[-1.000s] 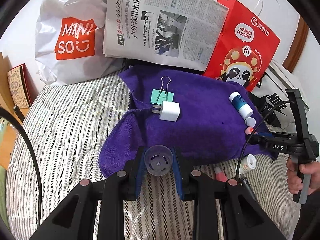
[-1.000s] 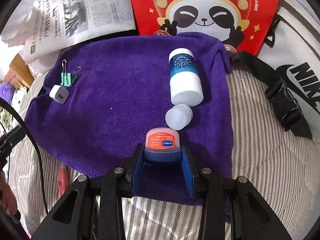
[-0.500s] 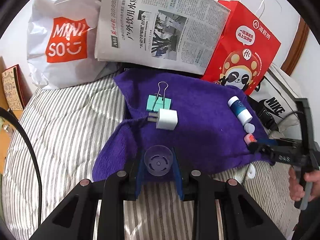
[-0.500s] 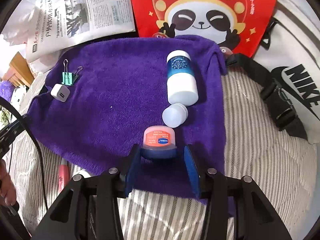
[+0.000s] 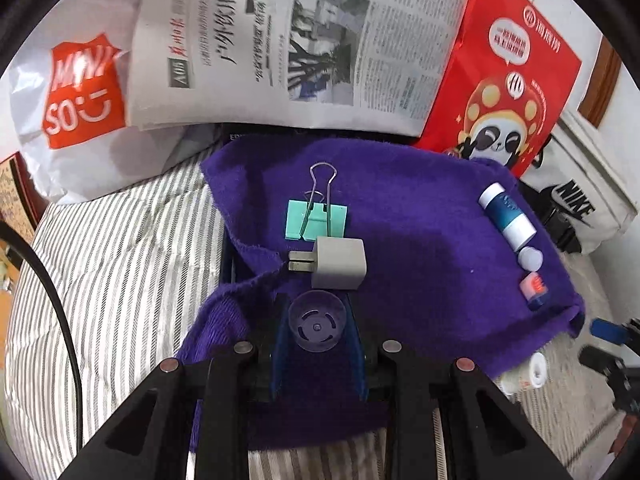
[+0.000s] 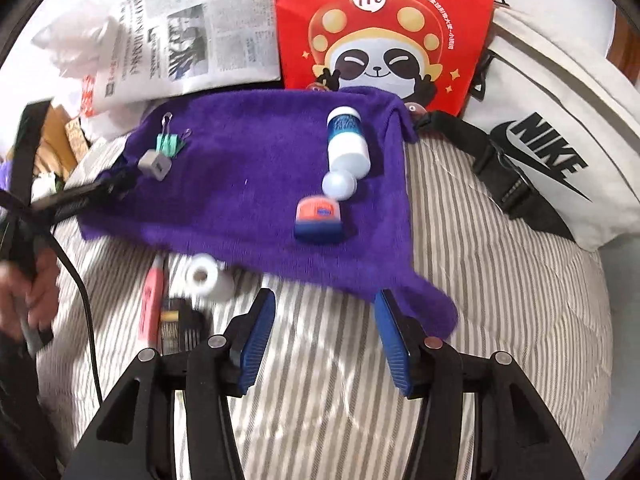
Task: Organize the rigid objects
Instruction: 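Carry the cup and Vaseline tin onto the purple towel and open both tools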
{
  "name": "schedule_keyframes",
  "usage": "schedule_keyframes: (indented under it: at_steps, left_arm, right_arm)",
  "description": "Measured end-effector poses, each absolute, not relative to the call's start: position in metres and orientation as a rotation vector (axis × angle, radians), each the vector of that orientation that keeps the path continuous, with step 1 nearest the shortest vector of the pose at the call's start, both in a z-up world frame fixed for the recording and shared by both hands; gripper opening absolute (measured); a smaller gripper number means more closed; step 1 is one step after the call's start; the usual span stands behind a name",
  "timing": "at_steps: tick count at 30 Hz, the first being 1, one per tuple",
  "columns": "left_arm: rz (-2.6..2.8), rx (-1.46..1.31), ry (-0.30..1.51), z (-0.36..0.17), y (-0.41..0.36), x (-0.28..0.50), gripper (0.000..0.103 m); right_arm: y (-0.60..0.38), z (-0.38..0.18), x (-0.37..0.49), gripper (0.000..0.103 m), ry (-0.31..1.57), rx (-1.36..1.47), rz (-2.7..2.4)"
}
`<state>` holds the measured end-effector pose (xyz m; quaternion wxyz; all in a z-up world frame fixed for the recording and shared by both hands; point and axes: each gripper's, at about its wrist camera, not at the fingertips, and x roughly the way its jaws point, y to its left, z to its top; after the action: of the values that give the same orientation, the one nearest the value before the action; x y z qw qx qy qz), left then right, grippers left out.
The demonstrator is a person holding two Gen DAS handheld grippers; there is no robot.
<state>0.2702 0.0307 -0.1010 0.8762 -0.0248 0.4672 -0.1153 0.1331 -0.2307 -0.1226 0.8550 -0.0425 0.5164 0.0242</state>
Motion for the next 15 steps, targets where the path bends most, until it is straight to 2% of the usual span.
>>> schedule_keyframes:
  at_steps: [11, 13, 15]
  left_arm:
    - [-0.211, 0.104, 1.001, -0.113, 0.007, 0.275, 0.026]
    - [-0.224, 0.093, 1.007, -0.113, 0.012, 0.273, 0.030]
    - [-0.254, 0.105, 1.022, -0.113, 0.008, 0.272, 0.049]
  right_arm:
    - [-0.239, -0.124, 0.092, 0.052, 1.068, -0.141, 0.037]
    - [-0.239, -0.120, 0.087, 0.052, 1.052, -0.139, 0.050]
    - [-0.238, -0.118, 0.083, 0.053, 1.045, -0.136, 0.067]
